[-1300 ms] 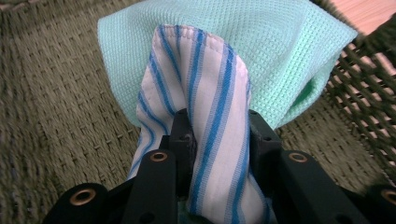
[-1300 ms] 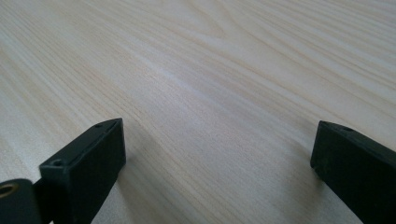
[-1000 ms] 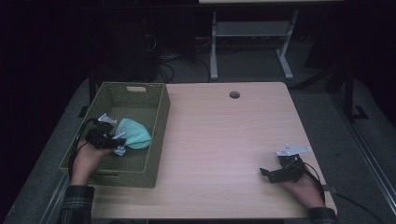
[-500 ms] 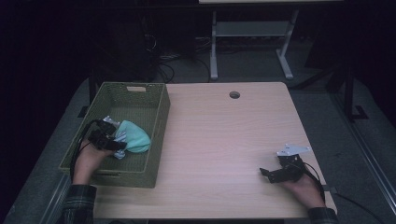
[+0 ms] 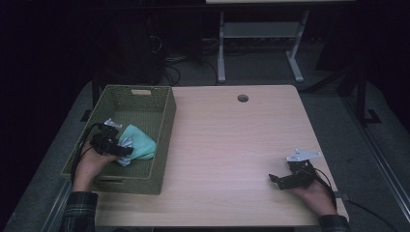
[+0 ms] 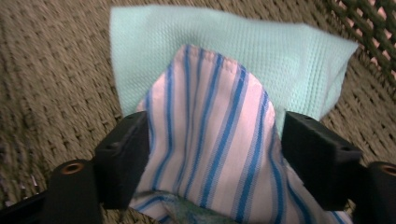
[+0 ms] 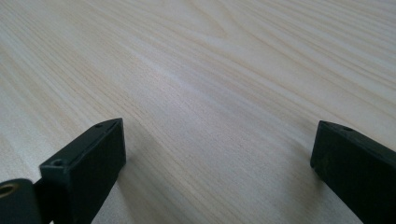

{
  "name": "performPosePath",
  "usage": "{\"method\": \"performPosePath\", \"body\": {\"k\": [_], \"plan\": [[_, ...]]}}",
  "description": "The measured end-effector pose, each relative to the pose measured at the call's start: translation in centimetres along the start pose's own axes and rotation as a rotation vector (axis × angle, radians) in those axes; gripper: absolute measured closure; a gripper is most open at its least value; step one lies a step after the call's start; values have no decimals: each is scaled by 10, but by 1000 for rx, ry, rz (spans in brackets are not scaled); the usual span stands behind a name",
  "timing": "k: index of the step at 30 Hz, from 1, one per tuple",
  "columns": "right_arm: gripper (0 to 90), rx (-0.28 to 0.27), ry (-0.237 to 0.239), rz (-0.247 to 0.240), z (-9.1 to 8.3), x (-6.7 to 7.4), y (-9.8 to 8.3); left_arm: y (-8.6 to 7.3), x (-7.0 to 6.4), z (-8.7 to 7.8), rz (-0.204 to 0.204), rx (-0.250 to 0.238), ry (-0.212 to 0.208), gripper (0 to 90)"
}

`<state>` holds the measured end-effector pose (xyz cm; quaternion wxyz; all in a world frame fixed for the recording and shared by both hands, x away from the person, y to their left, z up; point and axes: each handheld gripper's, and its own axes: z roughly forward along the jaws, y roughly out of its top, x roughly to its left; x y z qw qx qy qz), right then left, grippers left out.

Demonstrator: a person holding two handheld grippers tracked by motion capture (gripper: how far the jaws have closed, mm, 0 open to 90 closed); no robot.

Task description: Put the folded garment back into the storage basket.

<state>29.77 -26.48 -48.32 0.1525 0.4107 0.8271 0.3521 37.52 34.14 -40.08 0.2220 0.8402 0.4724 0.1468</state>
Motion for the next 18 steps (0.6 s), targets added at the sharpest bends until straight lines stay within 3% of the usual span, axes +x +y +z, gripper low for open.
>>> {"method": "performPosePath", "body": {"k": [4, 10, 18], "plan": [[31, 0, 0, 0, 0, 0, 0, 0, 0, -7, -6, -59, -29, 184], [31, 0, 1, 0, 0, 0, 0, 4, -3, -18, -16, -98, -68, 183], [31, 0, 2, -1, 0, 0, 0, 17, -17, -39, -3, -171, -118, 180]]}}
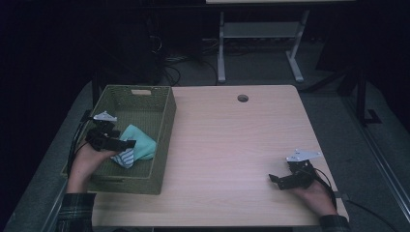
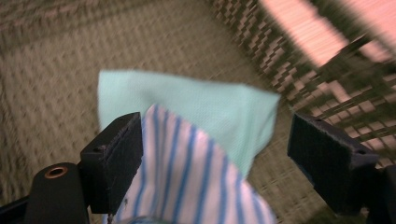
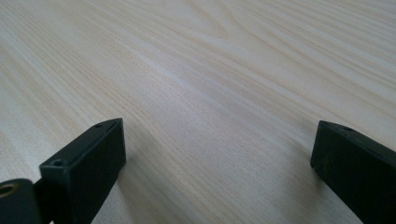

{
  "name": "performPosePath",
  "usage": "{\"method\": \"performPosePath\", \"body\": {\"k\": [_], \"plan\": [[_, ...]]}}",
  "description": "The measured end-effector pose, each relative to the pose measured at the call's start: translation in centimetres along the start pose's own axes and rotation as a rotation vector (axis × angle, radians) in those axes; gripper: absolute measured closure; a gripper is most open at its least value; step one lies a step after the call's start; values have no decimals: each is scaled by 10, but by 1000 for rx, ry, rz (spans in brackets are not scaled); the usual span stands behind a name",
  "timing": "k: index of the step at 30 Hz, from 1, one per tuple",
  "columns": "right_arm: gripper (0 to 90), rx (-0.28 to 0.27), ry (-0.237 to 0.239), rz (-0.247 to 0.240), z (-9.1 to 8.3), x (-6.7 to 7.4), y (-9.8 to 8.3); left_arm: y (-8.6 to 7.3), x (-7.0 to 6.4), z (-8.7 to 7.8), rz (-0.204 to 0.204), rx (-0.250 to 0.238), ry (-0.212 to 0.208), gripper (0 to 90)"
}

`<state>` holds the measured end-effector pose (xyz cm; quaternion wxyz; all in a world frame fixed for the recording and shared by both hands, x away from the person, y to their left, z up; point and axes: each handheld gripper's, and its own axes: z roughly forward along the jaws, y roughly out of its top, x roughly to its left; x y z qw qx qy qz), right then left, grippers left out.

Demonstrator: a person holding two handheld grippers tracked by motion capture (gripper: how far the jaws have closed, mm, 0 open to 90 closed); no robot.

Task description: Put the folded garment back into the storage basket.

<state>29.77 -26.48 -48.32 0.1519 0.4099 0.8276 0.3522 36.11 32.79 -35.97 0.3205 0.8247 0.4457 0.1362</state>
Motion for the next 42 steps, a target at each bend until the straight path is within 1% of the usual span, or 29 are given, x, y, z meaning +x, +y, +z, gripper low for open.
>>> {"method": "performPosePath", "body": {"k": [4, 7, 11, 12, 16, 19, 25, 27, 31, 33, 35, 42], "plan": [[30, 0, 0, 0, 0, 0, 0, 9, -12, -5, 25, -18, -30, 180], [31, 0, 0, -1, 0, 0, 0, 15, -21, -6, 35, -34, -50, 180], [31, 0, 0, -1, 0, 0, 0, 23, -33, -5, 55, -50, -78, 180], [31, 0, 0, -1, 0, 0, 0, 26, -37, -5, 68, -51, -83, 180], [30, 0, 0, 0, 0, 0, 0, 33, -51, -3, 94, -56, -98, 180], [31, -1, 1, -1, 0, 0, 0, 39, -62, -1, 106, -66, -114, 180], [31, -1, 1, -2, 0, 0, 0, 52, -87, 3, 159, -82, -146, 180], [31, -1, 2, -3, 0, 0, 0, 57, -96, 5, 183, -87, -150, 180], [31, 0, 2, -3, 0, 0, 0, 64, -113, 12, 210, -92, -168, 180], [31, 0, 1, -11, 0, 0, 0, 67, -121, 17, 211, -103, -190, 180], [31, 1, 3, -11, 0, 0, 0, 69, -128, 24, 218, -105, -203, 173], [31, 0, 3, -12, 0, 0, 0, 70, -149, 46, 212, -99, -226, 125]]}}
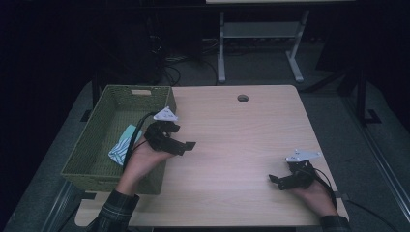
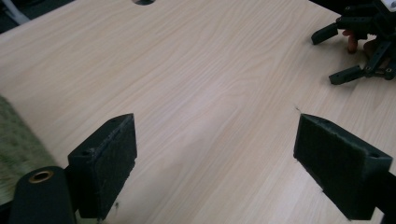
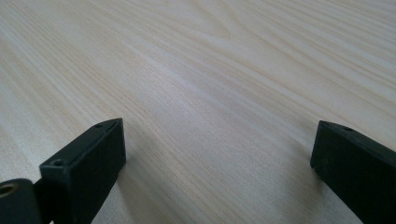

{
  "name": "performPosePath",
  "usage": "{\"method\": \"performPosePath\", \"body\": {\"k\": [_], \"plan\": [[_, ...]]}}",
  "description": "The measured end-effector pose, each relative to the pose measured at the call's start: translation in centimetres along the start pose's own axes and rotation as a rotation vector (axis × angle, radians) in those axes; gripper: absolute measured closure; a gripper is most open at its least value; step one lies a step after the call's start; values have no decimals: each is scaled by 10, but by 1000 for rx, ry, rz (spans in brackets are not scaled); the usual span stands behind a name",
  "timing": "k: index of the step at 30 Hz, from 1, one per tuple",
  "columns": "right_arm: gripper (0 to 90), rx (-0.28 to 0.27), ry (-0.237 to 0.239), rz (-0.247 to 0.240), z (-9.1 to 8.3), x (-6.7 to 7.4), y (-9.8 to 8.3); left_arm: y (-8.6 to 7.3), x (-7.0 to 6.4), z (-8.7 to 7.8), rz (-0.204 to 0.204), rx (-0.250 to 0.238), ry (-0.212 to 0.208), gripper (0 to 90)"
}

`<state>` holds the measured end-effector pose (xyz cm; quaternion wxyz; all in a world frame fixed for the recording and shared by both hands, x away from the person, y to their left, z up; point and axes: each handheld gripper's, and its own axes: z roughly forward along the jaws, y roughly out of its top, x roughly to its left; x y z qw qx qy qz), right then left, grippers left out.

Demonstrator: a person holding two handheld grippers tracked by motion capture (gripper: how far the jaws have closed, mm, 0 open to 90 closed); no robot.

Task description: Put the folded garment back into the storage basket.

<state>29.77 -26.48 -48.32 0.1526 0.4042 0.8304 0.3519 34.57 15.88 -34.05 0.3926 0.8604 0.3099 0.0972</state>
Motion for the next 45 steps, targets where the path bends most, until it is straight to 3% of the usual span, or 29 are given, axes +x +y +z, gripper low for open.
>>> {"method": "performPosePath", "body": {"k": [14, 20, 26, 35, 38, 45], "plan": [[31, -1, 5, -3, 0, 0, 0, -14, -28, 54, 20, 48, -17, 127], [31, -1, 8, -3, 0, 1, 0, -27, -30, 77, 38, 86, 22, 128], [30, -1, 8, -3, 0, 1, 0, -40, -27, 94, 21, 103, 35, 129], [31, -1, 8, -4, 0, 1, 0, -58, -21, 112, 5, 157, 30, 129], [31, -1, 9, -5, 0, 1, 0, -61, -21, 116, 16, 187, 42, 129], [30, 0, 11, -9, 0, 1, 0, -65, -26, 119, 47, 179, 64, 127]]}}
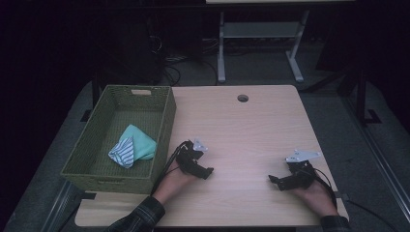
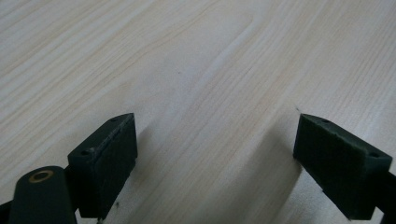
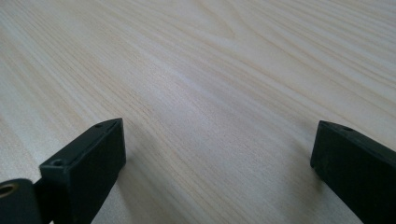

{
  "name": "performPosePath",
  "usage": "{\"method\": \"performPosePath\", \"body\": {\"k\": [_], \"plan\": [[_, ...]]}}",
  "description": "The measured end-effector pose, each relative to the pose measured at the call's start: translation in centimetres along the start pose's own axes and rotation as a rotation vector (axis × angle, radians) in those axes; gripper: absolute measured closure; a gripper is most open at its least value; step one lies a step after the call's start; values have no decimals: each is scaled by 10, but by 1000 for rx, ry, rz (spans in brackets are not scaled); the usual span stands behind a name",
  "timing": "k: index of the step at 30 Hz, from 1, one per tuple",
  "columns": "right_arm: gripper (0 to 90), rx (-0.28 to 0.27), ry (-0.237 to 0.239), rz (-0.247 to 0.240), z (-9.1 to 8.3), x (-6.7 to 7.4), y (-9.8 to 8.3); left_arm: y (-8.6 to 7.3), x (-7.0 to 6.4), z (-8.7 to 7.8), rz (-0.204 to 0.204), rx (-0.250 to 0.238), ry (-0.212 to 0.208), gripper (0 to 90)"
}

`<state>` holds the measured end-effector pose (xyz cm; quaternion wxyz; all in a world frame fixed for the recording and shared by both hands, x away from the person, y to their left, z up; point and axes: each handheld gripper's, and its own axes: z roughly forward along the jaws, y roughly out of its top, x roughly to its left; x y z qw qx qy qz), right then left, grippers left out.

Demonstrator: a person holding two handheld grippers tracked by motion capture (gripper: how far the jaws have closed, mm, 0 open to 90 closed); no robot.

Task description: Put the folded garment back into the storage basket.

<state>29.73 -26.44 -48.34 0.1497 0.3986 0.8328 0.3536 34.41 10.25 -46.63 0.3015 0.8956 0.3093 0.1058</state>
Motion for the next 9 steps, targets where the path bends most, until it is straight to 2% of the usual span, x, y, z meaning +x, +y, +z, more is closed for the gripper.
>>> {"method": "performPosePath", "body": {"k": [9], "plan": [[30, 0, 0, 2, 0, 0, 0, -2, 0, 0, 8, -13, 5, 127]]}}
